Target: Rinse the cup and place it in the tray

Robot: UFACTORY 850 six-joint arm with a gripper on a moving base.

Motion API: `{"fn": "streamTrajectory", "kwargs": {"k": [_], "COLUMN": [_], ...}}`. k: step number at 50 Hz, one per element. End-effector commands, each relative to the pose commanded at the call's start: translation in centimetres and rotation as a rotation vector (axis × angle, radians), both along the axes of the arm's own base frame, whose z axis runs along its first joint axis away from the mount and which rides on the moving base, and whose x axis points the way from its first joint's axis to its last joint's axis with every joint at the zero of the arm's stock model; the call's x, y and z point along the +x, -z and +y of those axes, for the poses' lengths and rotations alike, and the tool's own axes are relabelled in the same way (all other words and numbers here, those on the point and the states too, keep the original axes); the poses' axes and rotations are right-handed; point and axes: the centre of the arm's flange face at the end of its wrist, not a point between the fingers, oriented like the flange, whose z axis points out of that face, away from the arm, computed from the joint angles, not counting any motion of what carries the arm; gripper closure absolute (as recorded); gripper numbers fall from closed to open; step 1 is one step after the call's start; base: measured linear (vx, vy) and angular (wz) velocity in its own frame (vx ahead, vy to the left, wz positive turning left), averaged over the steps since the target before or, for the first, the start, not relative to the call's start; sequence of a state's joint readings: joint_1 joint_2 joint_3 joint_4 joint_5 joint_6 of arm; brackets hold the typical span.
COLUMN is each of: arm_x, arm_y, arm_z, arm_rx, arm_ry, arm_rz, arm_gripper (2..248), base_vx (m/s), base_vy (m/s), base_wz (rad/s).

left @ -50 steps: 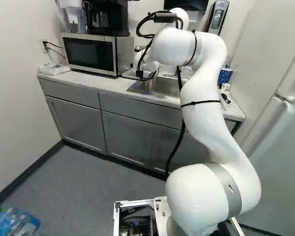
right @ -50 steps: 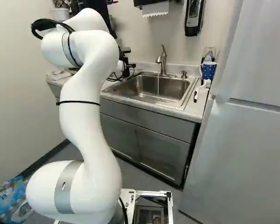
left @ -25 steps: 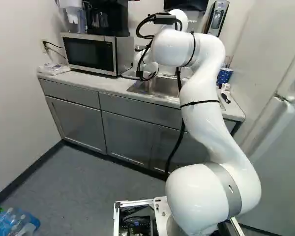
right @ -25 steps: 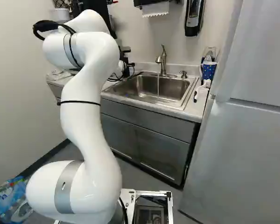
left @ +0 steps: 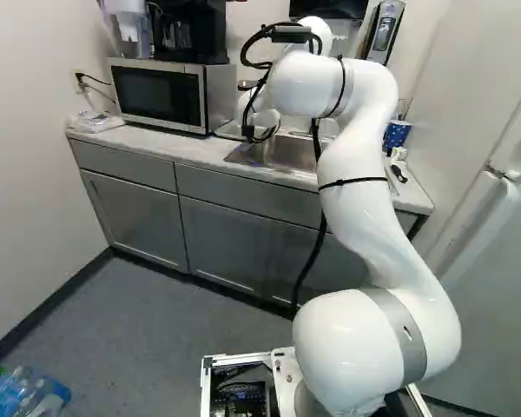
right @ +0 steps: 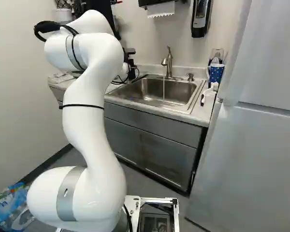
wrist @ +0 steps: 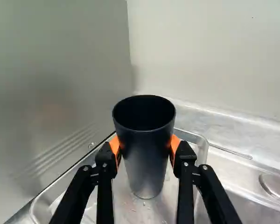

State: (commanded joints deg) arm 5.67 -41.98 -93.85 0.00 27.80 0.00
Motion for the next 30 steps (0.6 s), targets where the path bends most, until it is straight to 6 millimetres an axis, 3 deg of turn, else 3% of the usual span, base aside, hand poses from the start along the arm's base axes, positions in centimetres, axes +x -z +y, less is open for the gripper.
{"fn": "streamTrajectory", "kwargs": {"k": [11,30], "arm_x": [-0.7,-3.8], "arm_y": [-1.4,-4.2], "arm_z": [-0.1,-1.8], "arm_rx": [0.001,0.001], "arm_ry": [0.0,0.02], "arm_rz": [-0.011,-0.014], "arm_gripper": [128,128], "base_vx": [0.0,0.0], "base_vy": [0.0,0.0], "base_wz": [0.0,0.0]}}
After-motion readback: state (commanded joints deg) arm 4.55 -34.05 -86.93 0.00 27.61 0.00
